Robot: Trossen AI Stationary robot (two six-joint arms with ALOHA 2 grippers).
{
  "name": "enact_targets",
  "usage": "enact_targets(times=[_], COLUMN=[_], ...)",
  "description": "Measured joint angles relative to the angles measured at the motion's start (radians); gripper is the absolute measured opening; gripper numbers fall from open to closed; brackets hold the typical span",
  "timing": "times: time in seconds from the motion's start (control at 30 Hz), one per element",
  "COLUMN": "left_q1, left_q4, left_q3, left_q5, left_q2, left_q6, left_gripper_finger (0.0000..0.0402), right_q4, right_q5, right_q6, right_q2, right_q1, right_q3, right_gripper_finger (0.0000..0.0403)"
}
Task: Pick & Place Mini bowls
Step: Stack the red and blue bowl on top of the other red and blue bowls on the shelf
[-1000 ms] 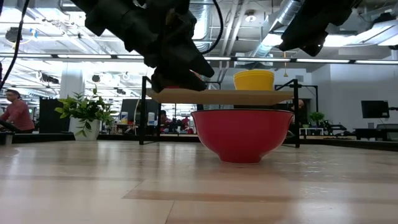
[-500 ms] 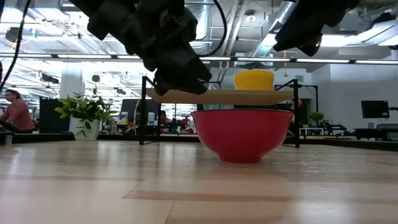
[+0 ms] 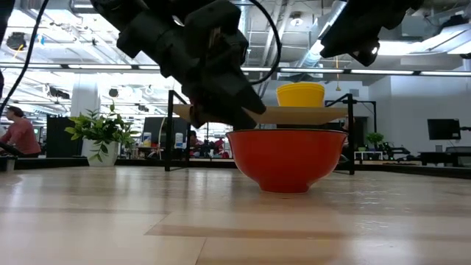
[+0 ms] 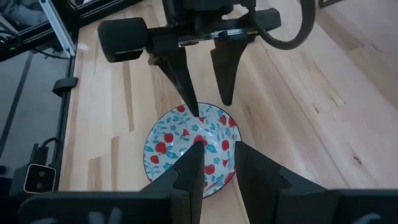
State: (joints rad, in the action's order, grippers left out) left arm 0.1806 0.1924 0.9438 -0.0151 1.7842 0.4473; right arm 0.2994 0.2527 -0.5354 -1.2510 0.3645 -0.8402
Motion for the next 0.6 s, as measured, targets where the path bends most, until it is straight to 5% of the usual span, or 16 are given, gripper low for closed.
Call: enact_targets(times=[0.6], left_q1=[-0.013], left_q4=[-0.031], left_q3=[-0.002], left_q5=[0.003], left_q2=[0.034], left_q6=[0.026], left_gripper_finger=[0.018], right_q4=[0.015], right_q5=[0.01], right_q6=[0.011], right_q2=[0.0], right_q1=[-0.003], right_q3=[0.0], right_gripper_finger=[0.0079])
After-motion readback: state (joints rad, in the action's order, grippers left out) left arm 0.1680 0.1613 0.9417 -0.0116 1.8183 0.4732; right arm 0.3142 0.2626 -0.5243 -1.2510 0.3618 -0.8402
